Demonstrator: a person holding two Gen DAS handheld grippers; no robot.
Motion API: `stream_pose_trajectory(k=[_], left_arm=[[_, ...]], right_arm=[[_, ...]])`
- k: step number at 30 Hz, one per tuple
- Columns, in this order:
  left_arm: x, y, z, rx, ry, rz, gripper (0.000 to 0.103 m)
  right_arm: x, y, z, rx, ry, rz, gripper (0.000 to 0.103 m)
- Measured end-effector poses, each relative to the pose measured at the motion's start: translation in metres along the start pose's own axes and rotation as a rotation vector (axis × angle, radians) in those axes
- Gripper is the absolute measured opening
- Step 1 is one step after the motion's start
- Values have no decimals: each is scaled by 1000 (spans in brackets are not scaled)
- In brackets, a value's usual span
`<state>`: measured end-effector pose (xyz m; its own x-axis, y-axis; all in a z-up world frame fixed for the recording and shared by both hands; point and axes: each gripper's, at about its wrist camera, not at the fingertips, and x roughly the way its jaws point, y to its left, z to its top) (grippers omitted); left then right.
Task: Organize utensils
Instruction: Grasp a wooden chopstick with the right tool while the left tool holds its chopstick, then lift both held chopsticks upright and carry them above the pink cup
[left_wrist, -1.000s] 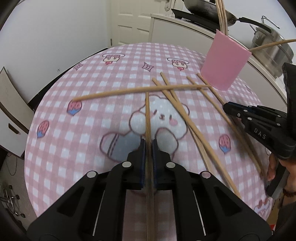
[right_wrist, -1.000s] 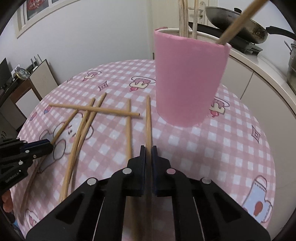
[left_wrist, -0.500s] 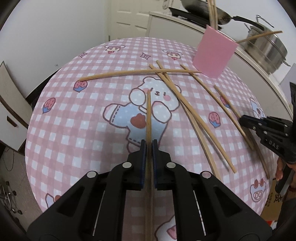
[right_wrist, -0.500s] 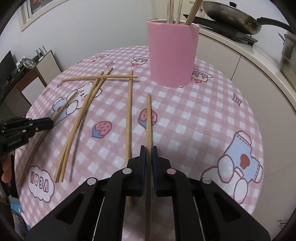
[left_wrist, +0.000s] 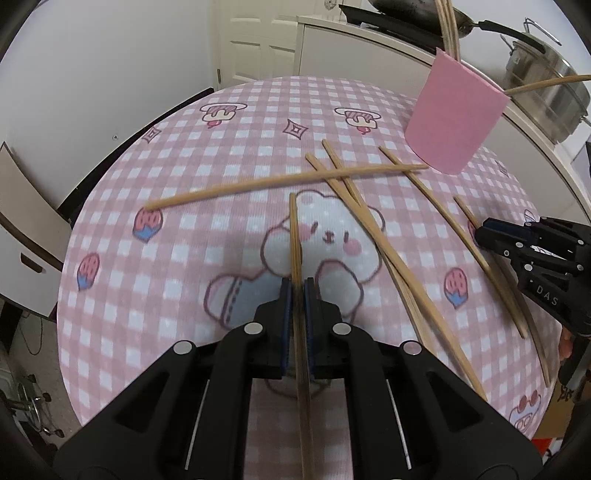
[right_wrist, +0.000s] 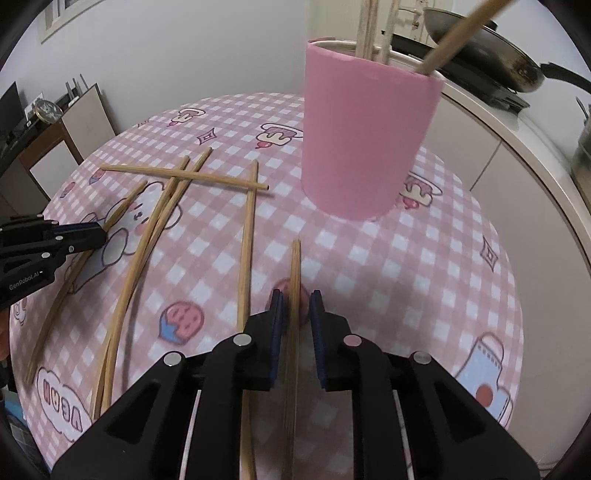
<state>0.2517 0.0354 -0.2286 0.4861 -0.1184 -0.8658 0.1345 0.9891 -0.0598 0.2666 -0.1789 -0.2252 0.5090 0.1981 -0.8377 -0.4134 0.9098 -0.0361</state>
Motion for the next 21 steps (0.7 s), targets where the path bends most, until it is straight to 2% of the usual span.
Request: stream_pose_trajectory(k=[3,7,11,15,21], left_arm=[[5,-1,8,13,7,3,8],[9,-2,14,19,10,4,8],[6,-4,15,16,-1,6,6],[-20,-3,19,-1,-59,-39,6],[-78,-8,28,-1,-175,-86,6]], right_arm=[[3,0,6,-16,16,-5,14],[6,0,11,-22,27,11,5],[2,3,14,-14,21,41,5],[-23,7,18,-12,-35,68,4],[-81,8,29,-5,-168,87,4]])
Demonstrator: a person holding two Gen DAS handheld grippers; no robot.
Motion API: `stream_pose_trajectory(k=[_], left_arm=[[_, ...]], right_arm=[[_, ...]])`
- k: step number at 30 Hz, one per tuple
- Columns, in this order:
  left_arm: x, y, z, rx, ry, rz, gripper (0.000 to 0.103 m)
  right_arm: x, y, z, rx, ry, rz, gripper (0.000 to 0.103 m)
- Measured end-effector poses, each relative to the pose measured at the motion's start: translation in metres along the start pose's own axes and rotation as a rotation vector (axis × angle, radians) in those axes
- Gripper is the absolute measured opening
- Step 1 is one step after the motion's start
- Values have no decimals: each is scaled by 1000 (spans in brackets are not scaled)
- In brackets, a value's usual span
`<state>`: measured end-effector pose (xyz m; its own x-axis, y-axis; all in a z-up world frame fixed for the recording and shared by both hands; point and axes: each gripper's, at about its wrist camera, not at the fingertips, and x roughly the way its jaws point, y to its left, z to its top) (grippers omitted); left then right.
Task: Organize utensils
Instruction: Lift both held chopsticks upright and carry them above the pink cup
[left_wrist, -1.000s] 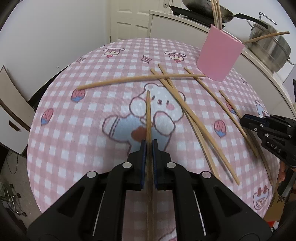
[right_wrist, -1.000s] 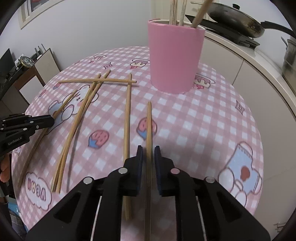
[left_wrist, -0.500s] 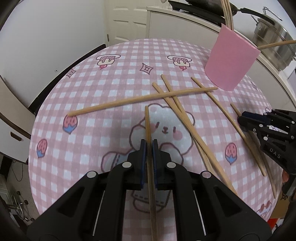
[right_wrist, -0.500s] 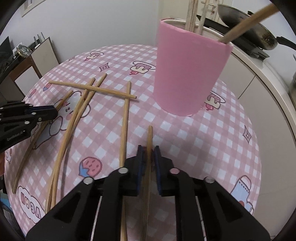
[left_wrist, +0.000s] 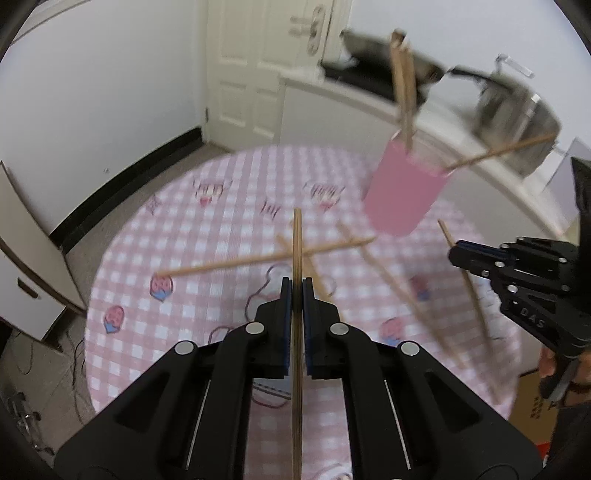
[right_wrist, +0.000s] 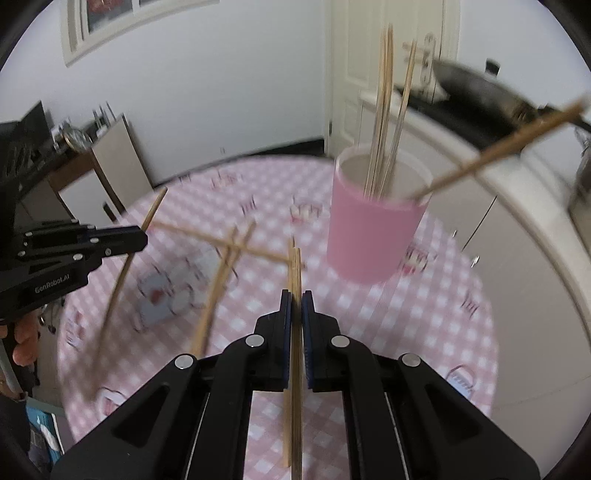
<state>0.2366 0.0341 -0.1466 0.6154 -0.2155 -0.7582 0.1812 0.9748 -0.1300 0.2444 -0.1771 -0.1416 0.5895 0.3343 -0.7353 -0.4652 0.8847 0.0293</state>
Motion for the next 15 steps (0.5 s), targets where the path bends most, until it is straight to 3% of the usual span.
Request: stream_pose_trajectory(k=[6,15], left_arm=[[-58,-20,15,14,-127,-60,6],[-107,-51,25,29,-250,-109,6]], right_arm=[[-51,6,15,-8,-118,2,4],[-103,7,21,-12,-231,-16,4]])
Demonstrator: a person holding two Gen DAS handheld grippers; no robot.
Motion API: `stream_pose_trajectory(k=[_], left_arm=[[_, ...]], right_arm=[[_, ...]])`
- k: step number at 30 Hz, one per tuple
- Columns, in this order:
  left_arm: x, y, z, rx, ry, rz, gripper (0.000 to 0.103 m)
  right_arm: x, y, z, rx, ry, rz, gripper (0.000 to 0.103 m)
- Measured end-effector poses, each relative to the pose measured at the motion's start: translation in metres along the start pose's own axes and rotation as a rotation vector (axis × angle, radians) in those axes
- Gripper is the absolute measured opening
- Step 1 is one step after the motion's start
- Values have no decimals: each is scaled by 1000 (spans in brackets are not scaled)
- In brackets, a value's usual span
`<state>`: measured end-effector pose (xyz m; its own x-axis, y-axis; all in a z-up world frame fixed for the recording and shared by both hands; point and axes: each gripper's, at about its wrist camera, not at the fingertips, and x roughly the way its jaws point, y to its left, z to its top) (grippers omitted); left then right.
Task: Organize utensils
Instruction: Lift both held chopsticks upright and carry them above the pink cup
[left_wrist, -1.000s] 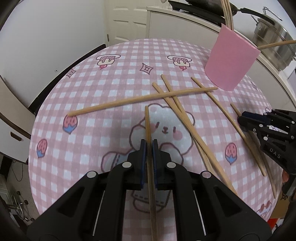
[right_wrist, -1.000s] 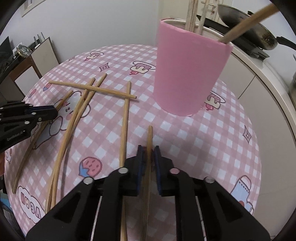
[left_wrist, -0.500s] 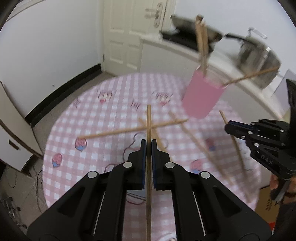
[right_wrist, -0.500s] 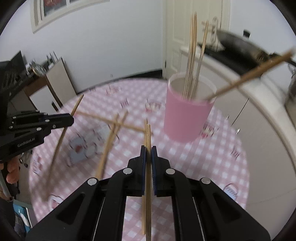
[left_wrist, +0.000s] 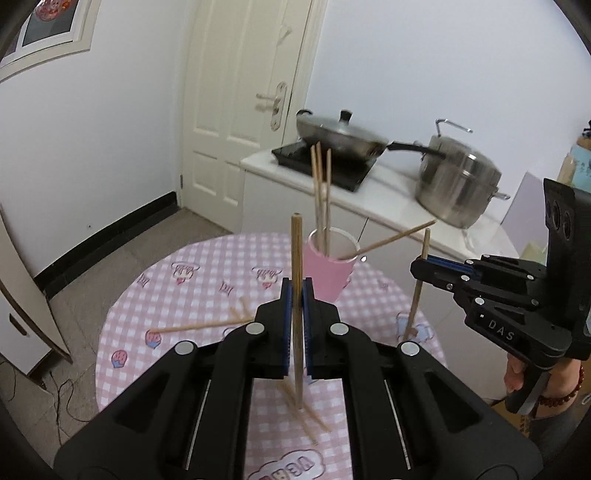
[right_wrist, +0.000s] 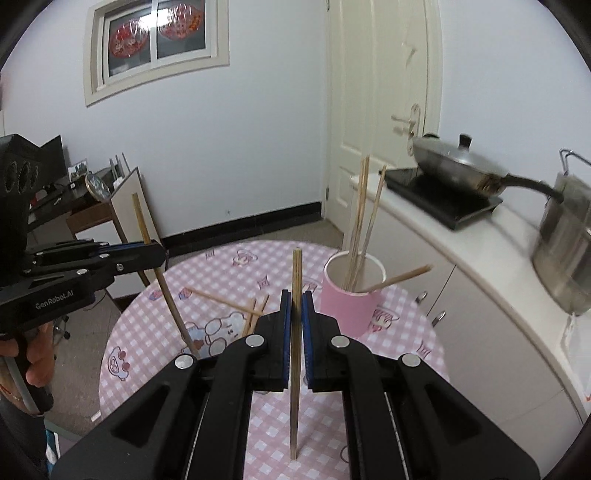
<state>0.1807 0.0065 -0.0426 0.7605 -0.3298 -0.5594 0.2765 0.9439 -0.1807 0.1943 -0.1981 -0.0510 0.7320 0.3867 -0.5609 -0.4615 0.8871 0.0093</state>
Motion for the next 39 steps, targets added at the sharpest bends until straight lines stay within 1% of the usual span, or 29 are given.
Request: stream_pose_trajectory(k=[9,14,21,26,31,34,39], left_arm=[[-6,-16,18,7,-53,-29,6],[-5,-26,36,10,-90,-43,6],[-1,-40,71,8,-171,-34,6],[8,-50,97,10,-241,-6,6],[23,-50,113,-13,-276,-6,6],[33,-49,119,-30,-288,-9,6],[53,-45,116,-54,-309,-5,6]], right_arm=[[-17,-4,17,-5,-68,-24,4],[-22,-4,32,-12,-105,-41,4],[-33,-16,62,12,-214,-69,4],[-34,-27,82,32,-276,-76,4],[-26,-39,94,51,-312,-85,4],[-20,-45,99,59,-329,-99,4],[-12,-60,98,87,-361,-120,4]])
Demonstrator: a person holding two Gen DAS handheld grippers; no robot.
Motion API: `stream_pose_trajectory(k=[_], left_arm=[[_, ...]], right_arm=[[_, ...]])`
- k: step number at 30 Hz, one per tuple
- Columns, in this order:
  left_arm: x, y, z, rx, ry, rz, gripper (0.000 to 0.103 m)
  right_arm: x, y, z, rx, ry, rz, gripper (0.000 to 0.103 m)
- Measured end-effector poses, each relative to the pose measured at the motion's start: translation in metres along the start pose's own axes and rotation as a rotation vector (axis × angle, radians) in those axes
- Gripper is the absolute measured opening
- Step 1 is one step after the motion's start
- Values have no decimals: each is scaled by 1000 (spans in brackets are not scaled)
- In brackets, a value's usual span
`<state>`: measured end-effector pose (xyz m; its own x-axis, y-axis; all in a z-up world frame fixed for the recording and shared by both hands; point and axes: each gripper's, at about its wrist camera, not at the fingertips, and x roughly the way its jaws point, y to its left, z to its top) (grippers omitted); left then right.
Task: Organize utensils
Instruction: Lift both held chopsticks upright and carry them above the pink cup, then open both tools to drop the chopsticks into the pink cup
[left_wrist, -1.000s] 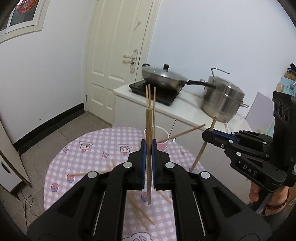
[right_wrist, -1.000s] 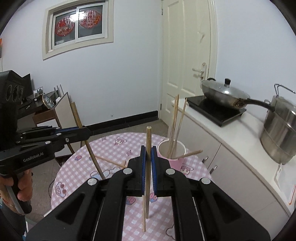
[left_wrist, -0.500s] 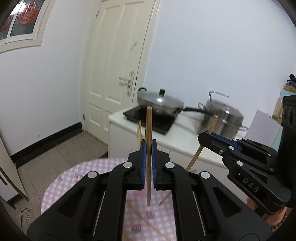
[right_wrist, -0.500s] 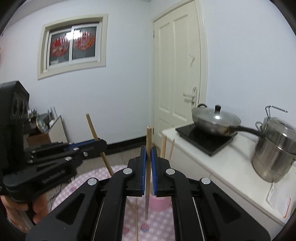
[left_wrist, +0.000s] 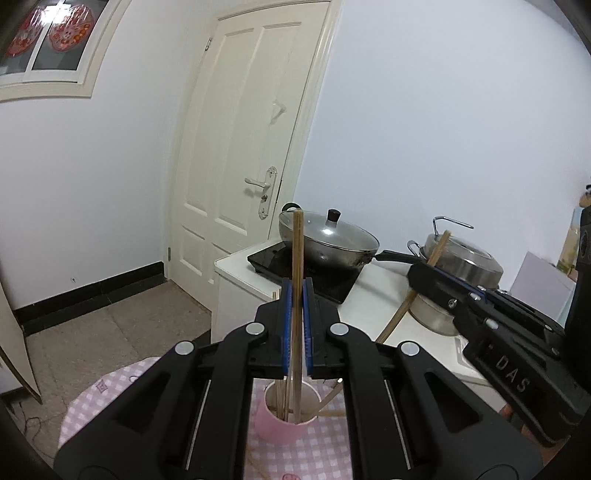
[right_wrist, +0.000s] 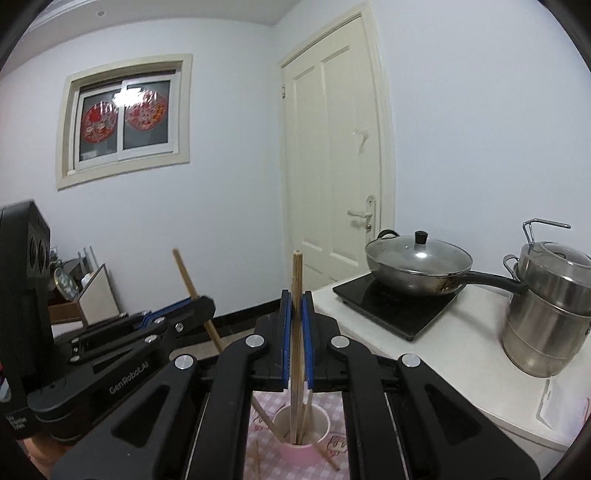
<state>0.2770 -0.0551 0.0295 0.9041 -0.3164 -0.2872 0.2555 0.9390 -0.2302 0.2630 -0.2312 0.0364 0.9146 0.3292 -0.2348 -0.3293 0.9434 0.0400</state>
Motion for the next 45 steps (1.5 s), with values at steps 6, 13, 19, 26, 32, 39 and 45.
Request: stream_pose_trajectory(k=[6,13,19,26,32,39,45], left_arm=[[20,4,-18,8,18,30,6],[45,8,-40,15,86,40,6],[55,12,-60,25,128,40,6],[62,12,-73,41,177,53,6],[63,9,-75,59,186,62,7],[61,3,-72,73,196,64,7],[57,-2,-68,88,217,53,7]], right_arm=[[13,-18,-14,35,9,-23,4],[25,-32,-31,72,54,-26,4],[34,-39,-49,93,106,-22,4],[44,-43,-69,121,172,-16,4],[45,-43,-78,132,191,-19,5],[46,-48,-79,152,207,-23,6],[37,-48,-77,161,205,-32,7]])
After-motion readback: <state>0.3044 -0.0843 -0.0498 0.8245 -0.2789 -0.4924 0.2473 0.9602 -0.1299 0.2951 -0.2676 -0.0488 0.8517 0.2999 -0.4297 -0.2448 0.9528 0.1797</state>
